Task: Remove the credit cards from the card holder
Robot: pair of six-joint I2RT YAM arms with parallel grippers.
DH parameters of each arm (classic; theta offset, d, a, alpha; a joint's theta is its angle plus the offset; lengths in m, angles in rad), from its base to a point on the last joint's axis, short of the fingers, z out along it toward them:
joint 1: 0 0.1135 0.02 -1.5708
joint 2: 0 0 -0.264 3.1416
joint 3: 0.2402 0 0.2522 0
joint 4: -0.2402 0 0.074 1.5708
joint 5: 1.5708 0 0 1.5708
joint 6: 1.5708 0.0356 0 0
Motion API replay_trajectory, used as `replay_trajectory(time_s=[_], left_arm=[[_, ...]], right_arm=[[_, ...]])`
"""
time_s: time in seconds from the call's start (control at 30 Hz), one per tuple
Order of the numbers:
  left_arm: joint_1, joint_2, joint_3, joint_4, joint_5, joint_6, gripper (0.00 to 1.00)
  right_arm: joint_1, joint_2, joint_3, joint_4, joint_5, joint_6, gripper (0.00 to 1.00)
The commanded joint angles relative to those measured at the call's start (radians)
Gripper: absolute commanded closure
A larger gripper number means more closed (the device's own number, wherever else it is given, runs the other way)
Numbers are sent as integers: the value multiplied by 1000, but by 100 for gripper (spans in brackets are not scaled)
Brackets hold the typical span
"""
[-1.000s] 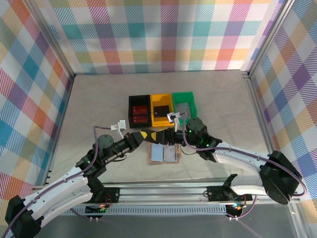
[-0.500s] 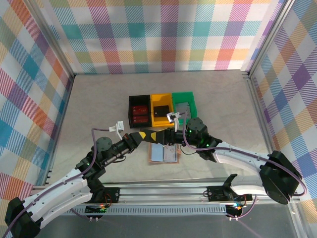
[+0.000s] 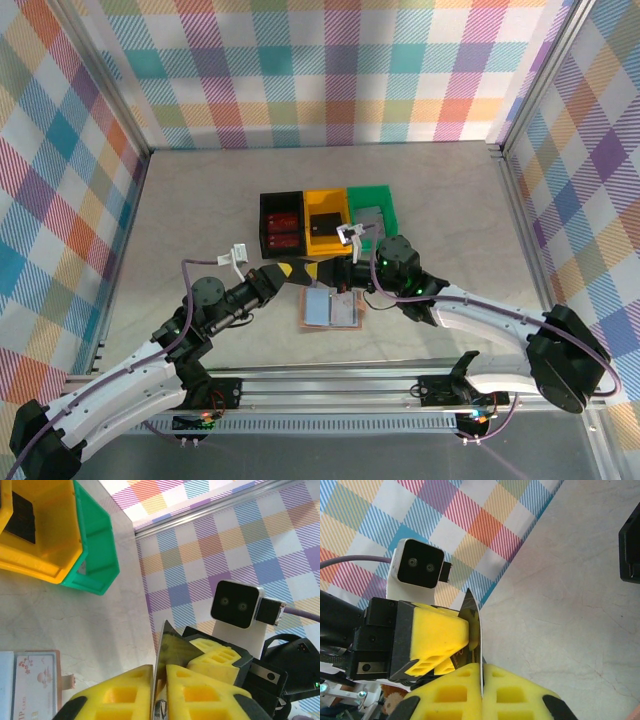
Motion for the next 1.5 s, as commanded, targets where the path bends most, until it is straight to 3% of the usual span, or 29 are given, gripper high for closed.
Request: replay_trajectory(time_s=[0.0, 0.07, 0.13, 0.23, 0.43, 0.73, 0.87, 1.17, 1.47], left_arm=[[-5, 7, -2, 13, -34, 8, 81], [-4, 8, 2, -7, -36, 18, 73], [-4, 3, 19, -51, -35, 44, 58], [-3, -23, 90, -212, -46, 135, 40], [13, -57, 259, -573, -125, 346, 0], [60, 130, 438, -777, -236, 556, 0], [88, 250, 518, -806, -270, 621, 0], [122, 400, 587, -757, -291, 763, 0], [125, 418, 543, -676, -317, 785, 0]], right_arm=[[23, -40, 33, 6, -14, -29, 100], [24, -51, 43, -27, 8, -50, 100], [22, -70, 62, -90, 33, -86, 100], [0, -100, 116, -237, 75, -157, 100], [-159, -80, 264, -517, 12, -241, 100], [-287, 205, 629, -923, -31, -453, 100], [-307, 374, 830, -1069, 18, -527, 100], [-344, 699, 1154, -1227, 174, -564, 100], [-383, 872, 1264, -1244, 99, -537, 100]])
